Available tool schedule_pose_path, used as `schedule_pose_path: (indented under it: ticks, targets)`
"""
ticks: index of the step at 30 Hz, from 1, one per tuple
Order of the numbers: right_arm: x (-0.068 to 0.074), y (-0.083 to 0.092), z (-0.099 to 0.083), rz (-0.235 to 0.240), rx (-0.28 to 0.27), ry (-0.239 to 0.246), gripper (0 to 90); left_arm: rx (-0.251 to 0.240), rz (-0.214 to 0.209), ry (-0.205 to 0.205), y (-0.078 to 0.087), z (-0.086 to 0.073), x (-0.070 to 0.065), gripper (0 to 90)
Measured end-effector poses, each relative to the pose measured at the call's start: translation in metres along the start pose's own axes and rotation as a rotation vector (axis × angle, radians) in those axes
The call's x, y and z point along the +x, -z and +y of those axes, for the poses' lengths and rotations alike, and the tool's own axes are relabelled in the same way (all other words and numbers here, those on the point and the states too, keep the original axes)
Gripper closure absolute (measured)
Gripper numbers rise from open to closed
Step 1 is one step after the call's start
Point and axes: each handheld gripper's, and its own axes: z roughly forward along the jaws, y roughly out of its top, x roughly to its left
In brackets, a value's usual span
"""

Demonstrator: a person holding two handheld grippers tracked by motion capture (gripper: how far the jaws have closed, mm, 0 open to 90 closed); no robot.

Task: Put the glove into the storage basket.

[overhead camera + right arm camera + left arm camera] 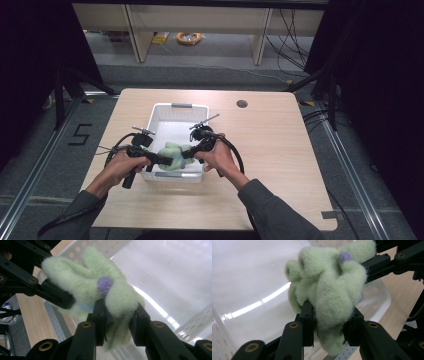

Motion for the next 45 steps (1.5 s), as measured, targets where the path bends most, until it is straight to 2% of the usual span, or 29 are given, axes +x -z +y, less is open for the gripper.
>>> schedule_pose_path:
  ticks: [3,4,5,6,11,12,13,14,15,17,18,22,23,24,29,30,31,32,34,37,38,39,40,41,42,43,44,45]
  targets:
    - [-0.001,-0.003,-0.001,0.002,0.007,-0.006,70.3,0.018,-0.005,0.004,-0.002,-0.001,0.002,65.2]
    - [0.0,-0.003,-0.001,0.002,0.021,-0.025,70.3,0.016,0.005,0.009,-0.003,-0.001,0.002,64.8]
    - [-0.001,-0.005,-0.001,0.01,0.01,-0.008,70.3,0.031,0.005,-0.01,-0.003,-0.002,0.004,64.6]
    - [-0.001,-0.006,-0.001,0.004,0.017,-0.01,70.3,0.025,0.009,0.01,-0.004,-0.002,0.002,64.3]
    - [-0.002,-0.011,-0.002,-0.001,0.036,-0.013,70.3,0.033,0.016,0.003,-0.006,-0.003,0.005,61.7]
    - [-0.001,-0.011,-0.002,0.001,0.039,-0.02,70.3,0.054,0.024,-0.009,-0.005,-0.002,0.007,61.5]
    - [-0.001,-0.012,-0.001,-0.001,0.04,-0.026,70.3,0.039,0.023,0.013,-0.007,-0.003,0.007,60.7]
    - [-0.001,-0.013,-0.001,-0.004,0.036,-0.017,70.3,0.045,0.03,0.01,-0.007,-0.003,0.008,60.3]
    - [-0.001,-0.014,-0.001,-0.005,0.04,-0.019,70.2,0.065,0.036,-0.01,-0.007,-0.003,0.01,60.1]
    - [-0.002,-0.016,-0.001,-0.009,0.042,-0.009,70.2,0.073,0.049,-0.009,-0.007,-0.003,0.01,59.6]
    - [-0.001,-0.017,-0.002,-0.017,0.049,-0.028,70.2,0.075,0.045,-0.008,-0.008,-0.003,0.01,59.5]
    - [0.001,-0.018,-0.003,-0.02,0.06,-0.026,69.9,0.083,0.055,-0.008,-0.01,-0.003,0.01,58.5]
    - [0.001,-0.019,-0.003,-0.025,0.055,-0.017,69.7,0.07,0.048,-0.049,-0.012,-0.002,0.014,58.4]
    - [0.001,-0.019,-0.003,-0.021,0.057,-0.023,69.4,0.084,0.055,-0.005,-0.011,-0.003,0.01,58.2]
    - [0.003,-0.02,-0.005,-0.047,0.083,-0.031,68.4,0.098,0.066,-0.011,-0.014,-0.003,0.011,55.5]
    - [-0.001,-0.021,-0.005,-0.048,0.072,0.02,68.1,0.097,0.07,-0.011,-0.014,-0.003,0.011,54.6]
    - [0.001,-0.02,-0.005,-0.053,0.084,-0.008,67.6,0.094,0.075,-0.018,-0.014,-0.002,0.011,54.1]
    - [0.002,-0.02,-0.005,-0.055,0.088,-0.016,67.0,0.084,0.074,-0.004,-0.014,-0.002,0.011,53.4]
    - [0.002,-0.021,-0.006,-0.071,0.087,-0.022,65.1,0.084,0.085,-0.002,-0.012,-0.001,0.01,50.5]
    - [0.002,-0.021,-0.006,-0.089,0.091,-0.015,62.5,0.064,0.096,0.001,-0.01,0.001,0.009,47.5]
    - [0.003,-0.021,-0.006,-0.091,0.095,-0.019,61.1,0.039,0.101,-0.037,-0.01,0.003,0.011,46.6]
    - [0.002,-0.02,-0.005,-0.098,0.097,-0.014,58.6,0.034,0.111,0.012,-0.009,0.002,0.007,46.4]
    - [0.002,-0.019,-0.005,-0.103,0.097,-0.015,57.8,0.039,0.106,-0.033,-0.007,0.004,0.01,45.9]
    - [0.002,-0.018,-0.004,-0.115,0.093,-0.005,57.7,0.022,0.124,0.013,-0.006,0.004,0.006,45.1]
    - [0.002,-0.016,-0.004,-0.127,0.095,0.007,57.7,0.006,0.125,-0.01,-0.005,0.005,0.007,45.2]
    - [0.002,-0.015,-0.003,-0.132,0.086,0.013,57.7,0.004,0.121,-0.004,-0.004,0.006,0.006,44.9]
    - [0.003,-0.014,-0.002,-0.133,0.082,-0.002,57.7,0.004,0.121,-0.004,-0.004,0.006,0.006,44.6]
    - [0.002,-0.012,-0.001,-0.128,0.08,0.009,57.5,0.003,0.133,-0.006,-0.002,0.006,0.004,44.3]
